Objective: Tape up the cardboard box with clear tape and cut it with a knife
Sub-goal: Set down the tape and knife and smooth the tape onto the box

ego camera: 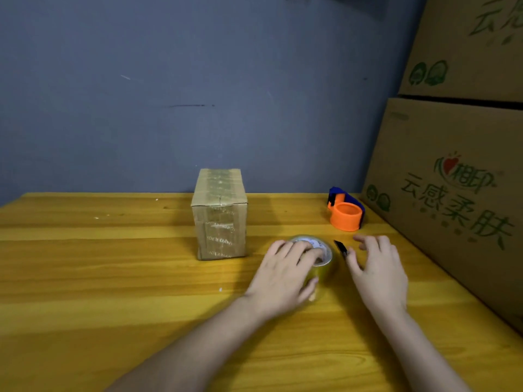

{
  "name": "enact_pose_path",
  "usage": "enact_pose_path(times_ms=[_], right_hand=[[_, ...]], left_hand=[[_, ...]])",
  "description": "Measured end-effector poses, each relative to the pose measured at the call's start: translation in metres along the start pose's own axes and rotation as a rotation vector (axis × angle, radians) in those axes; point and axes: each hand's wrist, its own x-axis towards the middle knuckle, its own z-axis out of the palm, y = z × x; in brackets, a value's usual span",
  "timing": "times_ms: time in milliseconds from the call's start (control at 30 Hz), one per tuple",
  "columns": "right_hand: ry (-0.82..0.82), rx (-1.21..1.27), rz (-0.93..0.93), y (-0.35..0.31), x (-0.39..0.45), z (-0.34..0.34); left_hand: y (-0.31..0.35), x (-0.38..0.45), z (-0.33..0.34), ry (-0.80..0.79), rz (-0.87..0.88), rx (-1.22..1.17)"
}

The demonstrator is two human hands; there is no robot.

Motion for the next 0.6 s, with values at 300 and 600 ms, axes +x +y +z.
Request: enact_pose_path(times_ms=[300,600], right_hand=[[-0.468,0.806,0.018,-0.133,-0.005,0.02],[-0.731,1.171,0.503,-0.194,-0.013,0.047]], left_hand=[[-0.089,-0.02,-0.08,0.292,-0.28,0.051],[-0.148,-0.006,-0.088,0.105,-0.531,-0.365]])
